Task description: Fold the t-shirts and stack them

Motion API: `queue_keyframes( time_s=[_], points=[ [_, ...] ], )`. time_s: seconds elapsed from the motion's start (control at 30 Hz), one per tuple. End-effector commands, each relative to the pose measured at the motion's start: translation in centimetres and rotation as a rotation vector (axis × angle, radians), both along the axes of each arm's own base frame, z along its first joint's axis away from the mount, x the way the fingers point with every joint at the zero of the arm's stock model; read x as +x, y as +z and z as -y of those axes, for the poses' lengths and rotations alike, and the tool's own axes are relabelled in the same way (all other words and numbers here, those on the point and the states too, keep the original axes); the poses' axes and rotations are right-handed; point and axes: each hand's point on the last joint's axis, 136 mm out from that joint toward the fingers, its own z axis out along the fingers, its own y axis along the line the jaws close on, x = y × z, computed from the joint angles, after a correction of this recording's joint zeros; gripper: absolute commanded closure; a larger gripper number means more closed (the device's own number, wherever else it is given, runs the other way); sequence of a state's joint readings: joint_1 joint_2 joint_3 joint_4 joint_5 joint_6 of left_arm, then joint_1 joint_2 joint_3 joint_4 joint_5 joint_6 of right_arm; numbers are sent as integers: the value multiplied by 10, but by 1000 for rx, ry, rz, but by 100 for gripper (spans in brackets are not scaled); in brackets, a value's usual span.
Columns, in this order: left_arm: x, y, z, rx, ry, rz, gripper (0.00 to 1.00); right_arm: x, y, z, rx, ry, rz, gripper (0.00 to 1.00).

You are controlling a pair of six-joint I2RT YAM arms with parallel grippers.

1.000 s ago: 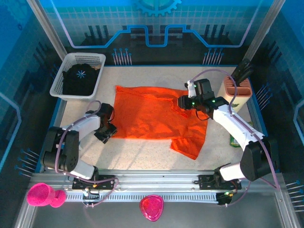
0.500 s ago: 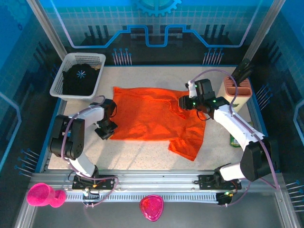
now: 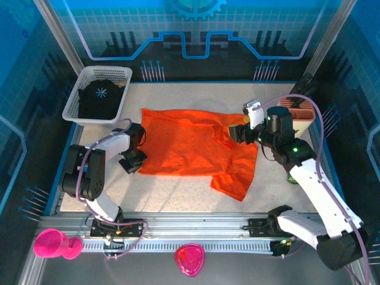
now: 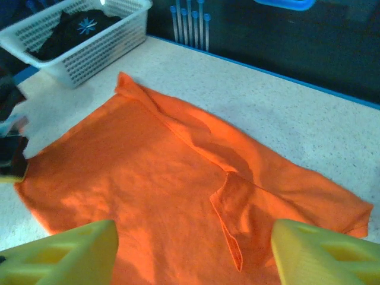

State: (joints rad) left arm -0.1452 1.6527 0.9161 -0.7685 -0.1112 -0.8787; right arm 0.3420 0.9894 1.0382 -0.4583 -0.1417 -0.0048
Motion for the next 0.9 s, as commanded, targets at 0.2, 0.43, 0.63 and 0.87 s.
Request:
queue_keyframes(
  time_s=[0.2,0.43,0.63,0.87],
  points=[
    [67,-3,26,-125,-65,283,100,-91,-71,-22,-538,577,2,26],
    [71,-3,32,-152,-112,286,100,-147,-185,10,-945,835,-267,29],
    [70,3,32,-147,-154,290,100,-177,-221,17,-964,925,-342,35],
    [70,11,29,-129,-177,305,100,-181,-247,28,-1053,939,-366,38]
  ],
)
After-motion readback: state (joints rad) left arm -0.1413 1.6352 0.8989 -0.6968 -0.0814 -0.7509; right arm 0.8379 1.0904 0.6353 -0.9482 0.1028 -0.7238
